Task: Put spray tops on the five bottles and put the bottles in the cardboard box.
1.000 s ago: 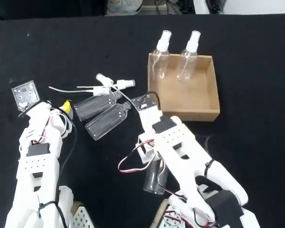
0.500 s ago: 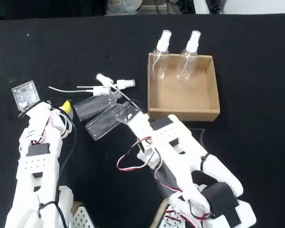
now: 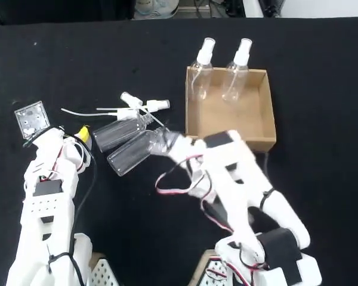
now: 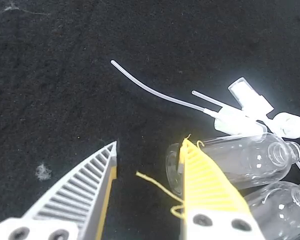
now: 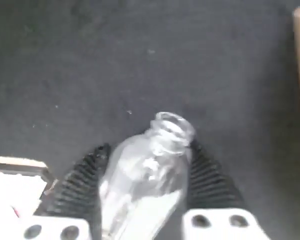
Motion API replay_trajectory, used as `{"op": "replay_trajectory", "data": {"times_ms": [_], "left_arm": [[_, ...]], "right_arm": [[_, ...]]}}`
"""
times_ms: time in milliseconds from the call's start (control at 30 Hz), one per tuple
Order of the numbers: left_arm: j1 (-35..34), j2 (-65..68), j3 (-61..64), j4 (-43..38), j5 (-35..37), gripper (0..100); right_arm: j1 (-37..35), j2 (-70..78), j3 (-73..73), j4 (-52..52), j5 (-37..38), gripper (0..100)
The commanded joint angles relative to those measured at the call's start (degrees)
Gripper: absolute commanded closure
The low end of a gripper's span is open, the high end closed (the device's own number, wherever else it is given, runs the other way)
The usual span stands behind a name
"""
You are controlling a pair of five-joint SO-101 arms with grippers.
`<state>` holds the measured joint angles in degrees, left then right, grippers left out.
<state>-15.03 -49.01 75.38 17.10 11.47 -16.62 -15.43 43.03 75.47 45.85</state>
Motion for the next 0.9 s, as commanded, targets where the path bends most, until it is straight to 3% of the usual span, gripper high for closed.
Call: {"op": "replay_trajectory", "data": {"times_ms": [0, 133, 433, 533, 700, 867], "left_arm": [[-0.48, -0.44, -0.57, -0.79, 0.35, 80], [-0.75, -0.44, -0.48, -0.70, 0.35, 80], [-0.40, -0.44, -0.48, -0.97, 0.35, 80], [-0.57, -0.44, -0.48, -0.97, 0.35, 80], [-0.48, -0.44, -0.48, -0.97, 0.35, 80], [-0.31, -0.44, -0.48, -0.97, 0.35, 80]], "right_arm": [[1.85, -0.92, -6.11, 3.25, -1.32, 72.9], [2.11, -1.27, -7.96, 6.68, -1.58, 68.3], [6.51, -0.84, -8.13, 8.26, -16.35, 68.4], [6.42, -0.75, -3.82, 2.64, -18.02, 68.8], [6.68, -0.84, 5.85, -11.25, -19.08, 77.5], [6.86, -1.10, 9.01, -14.86, -18.99, 83.2]]}}
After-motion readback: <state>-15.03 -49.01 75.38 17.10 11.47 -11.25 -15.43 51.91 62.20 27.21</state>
